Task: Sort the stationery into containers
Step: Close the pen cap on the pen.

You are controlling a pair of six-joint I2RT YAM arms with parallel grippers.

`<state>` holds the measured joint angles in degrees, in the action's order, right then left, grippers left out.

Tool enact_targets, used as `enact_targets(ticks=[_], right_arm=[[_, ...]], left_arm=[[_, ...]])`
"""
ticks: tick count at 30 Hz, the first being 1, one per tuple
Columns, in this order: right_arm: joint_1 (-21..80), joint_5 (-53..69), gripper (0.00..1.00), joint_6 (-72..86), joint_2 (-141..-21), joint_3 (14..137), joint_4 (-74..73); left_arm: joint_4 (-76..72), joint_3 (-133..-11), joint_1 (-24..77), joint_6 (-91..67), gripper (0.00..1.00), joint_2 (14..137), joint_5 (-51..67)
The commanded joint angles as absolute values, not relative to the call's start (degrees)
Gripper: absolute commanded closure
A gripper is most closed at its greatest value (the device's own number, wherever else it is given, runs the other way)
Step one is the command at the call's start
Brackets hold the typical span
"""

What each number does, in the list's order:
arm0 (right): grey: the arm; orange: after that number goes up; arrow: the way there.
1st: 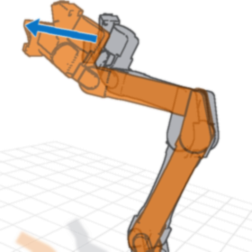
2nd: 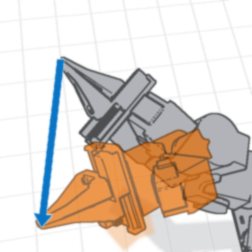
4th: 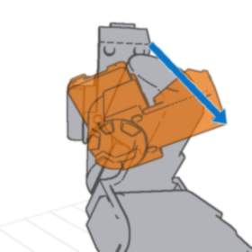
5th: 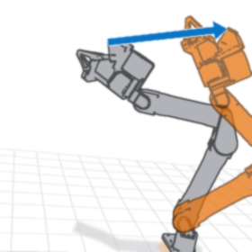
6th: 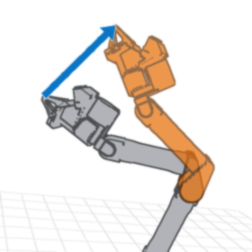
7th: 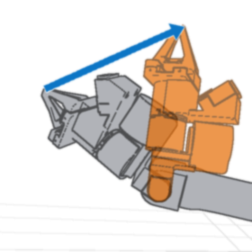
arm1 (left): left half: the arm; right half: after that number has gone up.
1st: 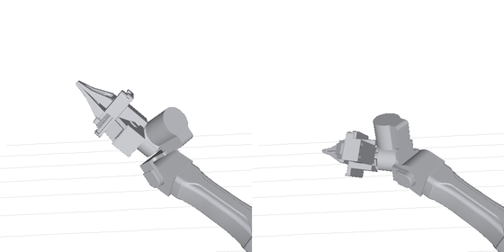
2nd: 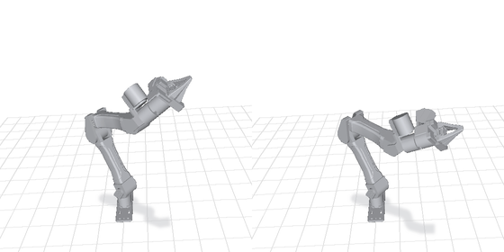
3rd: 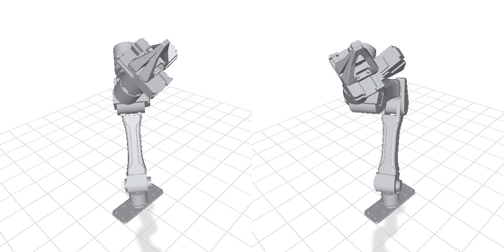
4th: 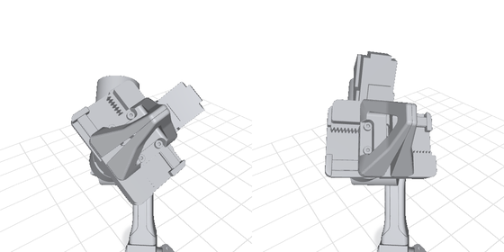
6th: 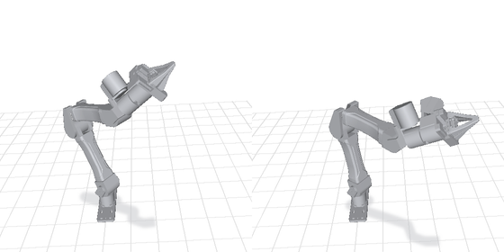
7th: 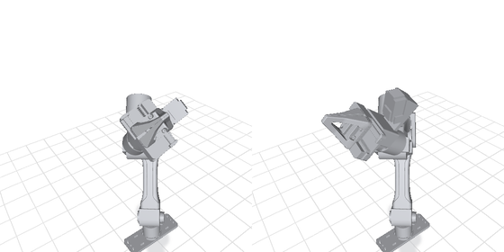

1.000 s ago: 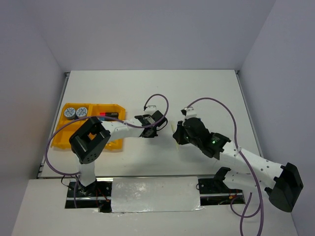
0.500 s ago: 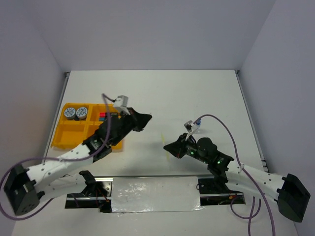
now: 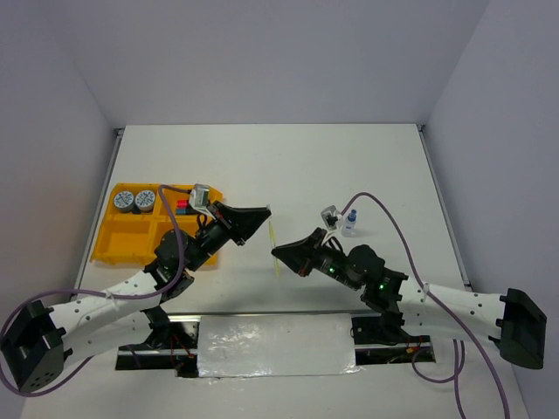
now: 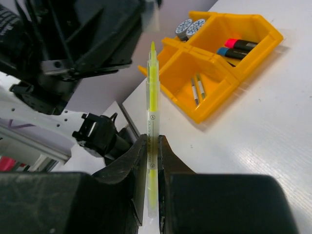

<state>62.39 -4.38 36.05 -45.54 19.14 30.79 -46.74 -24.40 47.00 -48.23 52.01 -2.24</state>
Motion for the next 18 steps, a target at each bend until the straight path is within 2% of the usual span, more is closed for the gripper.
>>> enact_targets(ticks=[1,18], right_arm=[[63.1,-8.35,1.0,34.63,-46.76,21.97,31.46],[63.63,-8.96,1.0,32.61,-45.79,23.73,30.06]], left_arm=[[-51.94,-26.98,46.85,-47.55,1.0,50.63,-0.44],[-49.39,-26.63,46.85,-46.76,1.0,50.18,-1.85]])
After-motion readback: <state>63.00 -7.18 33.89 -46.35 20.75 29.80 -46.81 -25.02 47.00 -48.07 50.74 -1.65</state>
